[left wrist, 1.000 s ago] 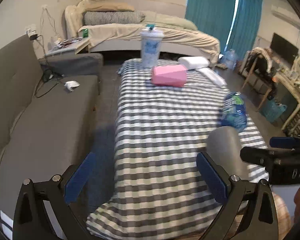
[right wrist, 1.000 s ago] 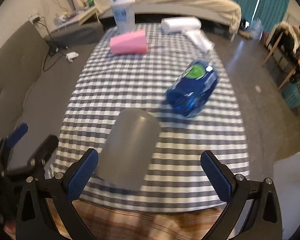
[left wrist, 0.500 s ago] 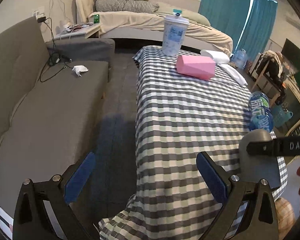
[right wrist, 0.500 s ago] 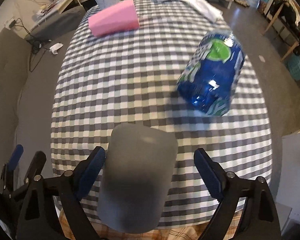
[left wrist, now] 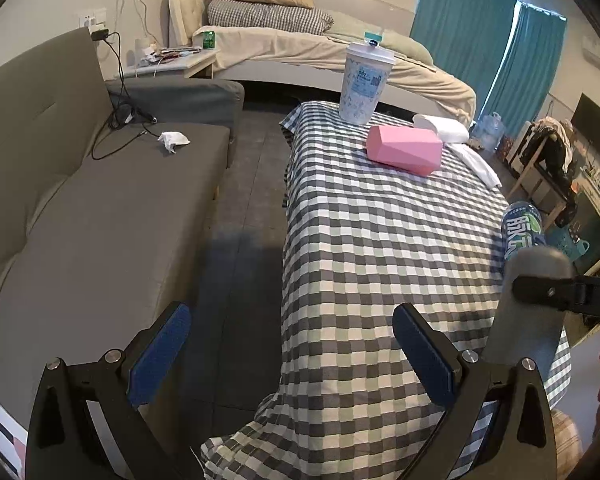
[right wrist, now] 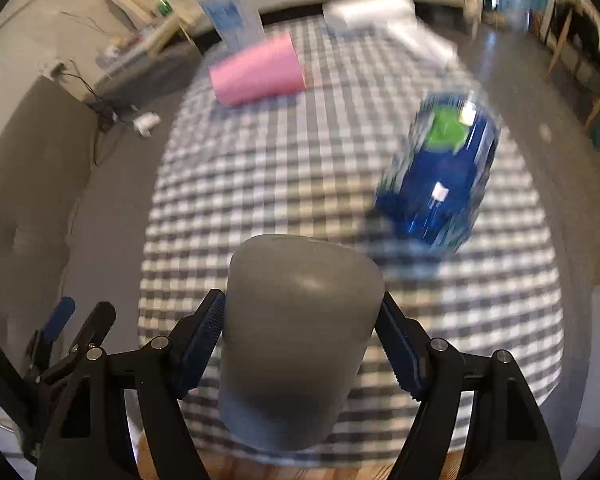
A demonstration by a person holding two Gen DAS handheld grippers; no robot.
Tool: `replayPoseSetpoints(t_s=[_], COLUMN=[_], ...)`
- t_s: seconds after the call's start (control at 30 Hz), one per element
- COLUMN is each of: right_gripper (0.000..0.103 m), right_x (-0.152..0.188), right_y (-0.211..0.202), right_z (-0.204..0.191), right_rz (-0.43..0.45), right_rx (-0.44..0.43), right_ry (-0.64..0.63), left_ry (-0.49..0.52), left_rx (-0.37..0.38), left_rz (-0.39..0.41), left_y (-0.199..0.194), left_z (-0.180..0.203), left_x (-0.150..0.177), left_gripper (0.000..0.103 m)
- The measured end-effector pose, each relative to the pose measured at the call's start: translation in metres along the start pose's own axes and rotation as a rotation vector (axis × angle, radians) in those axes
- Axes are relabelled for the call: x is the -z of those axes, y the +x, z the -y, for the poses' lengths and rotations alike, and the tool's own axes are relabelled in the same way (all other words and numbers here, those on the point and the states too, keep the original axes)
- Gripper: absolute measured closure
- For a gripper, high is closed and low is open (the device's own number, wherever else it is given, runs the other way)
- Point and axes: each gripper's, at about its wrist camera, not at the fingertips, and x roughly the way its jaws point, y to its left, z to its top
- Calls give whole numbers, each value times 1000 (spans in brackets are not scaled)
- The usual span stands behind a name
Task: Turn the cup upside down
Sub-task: 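Pass the grey cup from the left gripper into the right gripper, then lower the grey cup upside down onto the table with the right gripper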
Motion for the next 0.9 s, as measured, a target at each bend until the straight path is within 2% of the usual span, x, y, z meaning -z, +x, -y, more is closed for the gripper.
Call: replayPoseSetpoints(t_s=[0.23, 0.3, 0.37, 0.43, 0.63, 0.7, 0.9], right_gripper=[30, 30, 30, 30, 29, 21, 20], right_x=[21, 31, 39, 41, 44, 48, 62], right_y=[-26, -28, -23, -18, -20, -16, 3], right_z=[-20, -26, -27, -22, -15, -12, -8], right_rz=[259, 305, 304, 280, 294, 291, 247], right_rx=[114, 135, 128, 103, 53, 35, 24], right_ry=[-220, -297, -324, -298, -262, -245, -227], left_ry=[29, 31, 37, 42, 65, 74, 94], left_rx=[-1, 0, -2, -3, 0, 2, 0], left_rz=[-13, -20, -23, -24, -15, -12, -21], left_y=[-1, -1, 0, 0, -4, -4, -3], left_z=[13, 16, 20, 23, 31, 33, 38], left_x=[3, 4, 5, 5, 5, 5, 10], left_gripper=[0, 0, 0, 0, 0, 0, 0])
